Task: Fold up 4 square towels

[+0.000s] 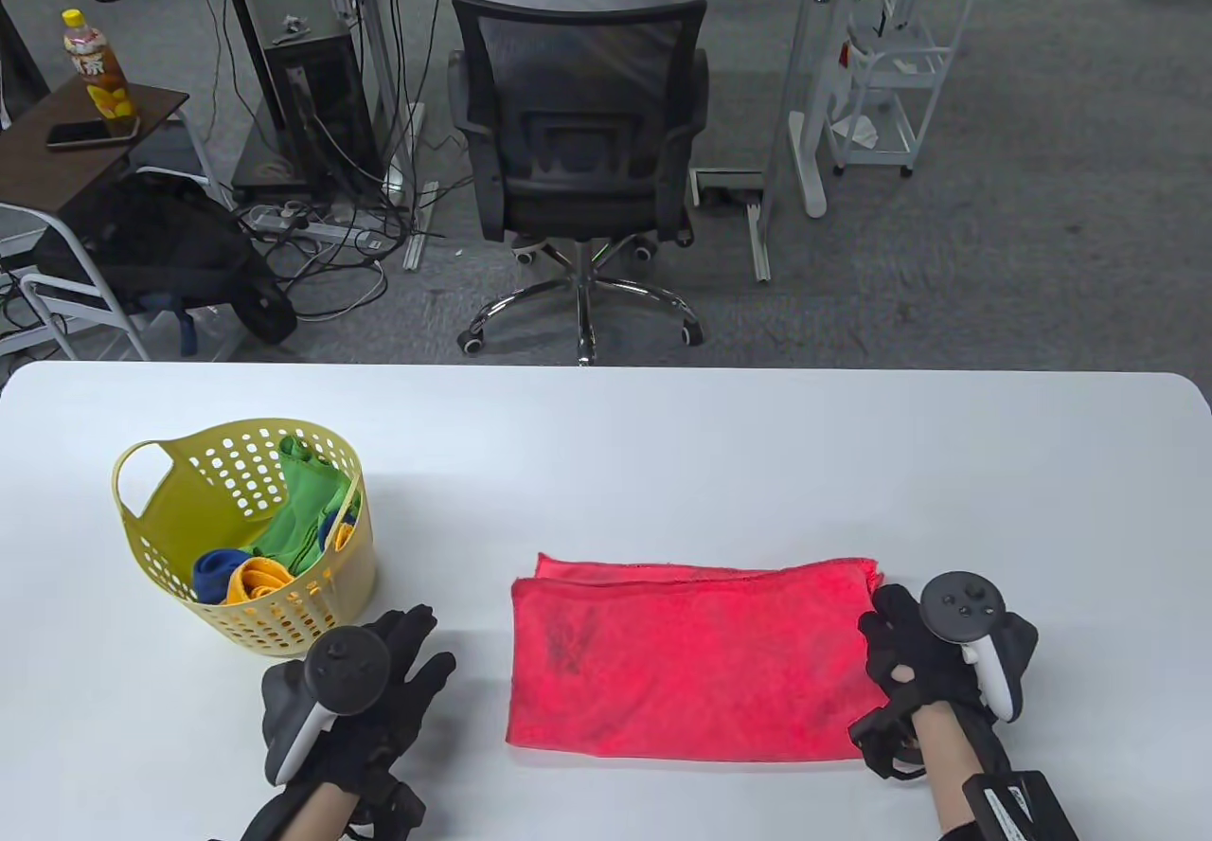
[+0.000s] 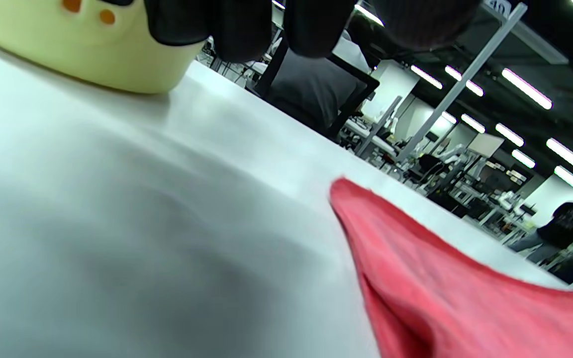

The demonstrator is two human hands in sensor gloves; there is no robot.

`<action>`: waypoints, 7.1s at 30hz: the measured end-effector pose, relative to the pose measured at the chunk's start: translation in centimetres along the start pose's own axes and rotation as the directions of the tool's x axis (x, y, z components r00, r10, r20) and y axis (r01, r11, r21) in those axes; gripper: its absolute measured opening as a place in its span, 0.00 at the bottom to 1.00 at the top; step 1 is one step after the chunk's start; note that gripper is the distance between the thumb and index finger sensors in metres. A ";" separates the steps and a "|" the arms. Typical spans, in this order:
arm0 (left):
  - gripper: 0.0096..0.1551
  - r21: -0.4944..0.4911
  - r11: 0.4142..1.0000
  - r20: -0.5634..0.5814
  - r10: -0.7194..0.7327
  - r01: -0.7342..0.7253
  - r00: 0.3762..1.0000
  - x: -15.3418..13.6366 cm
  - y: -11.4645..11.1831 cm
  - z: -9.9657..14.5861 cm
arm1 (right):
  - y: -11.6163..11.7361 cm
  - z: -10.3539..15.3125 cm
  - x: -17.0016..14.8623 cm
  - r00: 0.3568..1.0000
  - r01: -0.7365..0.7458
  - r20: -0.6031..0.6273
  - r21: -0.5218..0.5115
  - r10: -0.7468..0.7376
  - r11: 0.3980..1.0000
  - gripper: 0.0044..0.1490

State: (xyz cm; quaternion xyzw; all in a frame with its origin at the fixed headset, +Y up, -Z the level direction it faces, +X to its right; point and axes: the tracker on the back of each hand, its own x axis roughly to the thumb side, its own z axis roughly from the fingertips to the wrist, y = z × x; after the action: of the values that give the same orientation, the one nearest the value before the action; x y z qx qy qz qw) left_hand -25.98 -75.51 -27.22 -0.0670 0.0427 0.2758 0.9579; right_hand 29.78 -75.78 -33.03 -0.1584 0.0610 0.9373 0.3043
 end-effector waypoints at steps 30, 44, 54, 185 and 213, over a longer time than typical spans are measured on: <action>0.40 -0.033 0.999 -0.005 -0.001 0.001 1.000 -1.7 -0.1 -0.7 | 8.2 3.7 20.3 0.807 0.397 0.088 0.650 -0.584 0.647 0.49; 0.40 -0.057 0.996 -0.020 -0.071 0.070 0.997 -2.0 -1.2 -1.0 | 13.2 0.4 13.2 0.890 -0.455 0.097 0.151 0.445 0.878 0.28; 0.40 -0.067 0.992 -0.031 -0.111 0.109 0.993 -2.1 -1.6 -1.2 | 5.5 -5.8 4.7 0.834 -0.539 -0.158 -0.025 0.529 0.842 0.25; 0.26 0.210 0.962 0.394 0.080 -0.175 0.916 20.7 16.2 2.7 | -1.7 4.5 14.7 0.719 0.101 0.685 0.066 -0.118 0.993 0.55; 0.30 0.016 0.906 0.170 -0.420 0.423 0.892 15.3 -4.7 -7.3 | 3.5 3.1 15.4 0.764 -0.108 0.644 0.100 0.019 0.989 0.55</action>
State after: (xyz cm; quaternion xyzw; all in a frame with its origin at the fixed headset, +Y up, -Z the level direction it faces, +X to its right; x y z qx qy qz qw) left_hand -10.86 -72.60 -35.70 -0.0612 -0.0576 0.0668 0.9942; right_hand 15.10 -69.43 -35.18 0.1937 0.0200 0.9387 0.2846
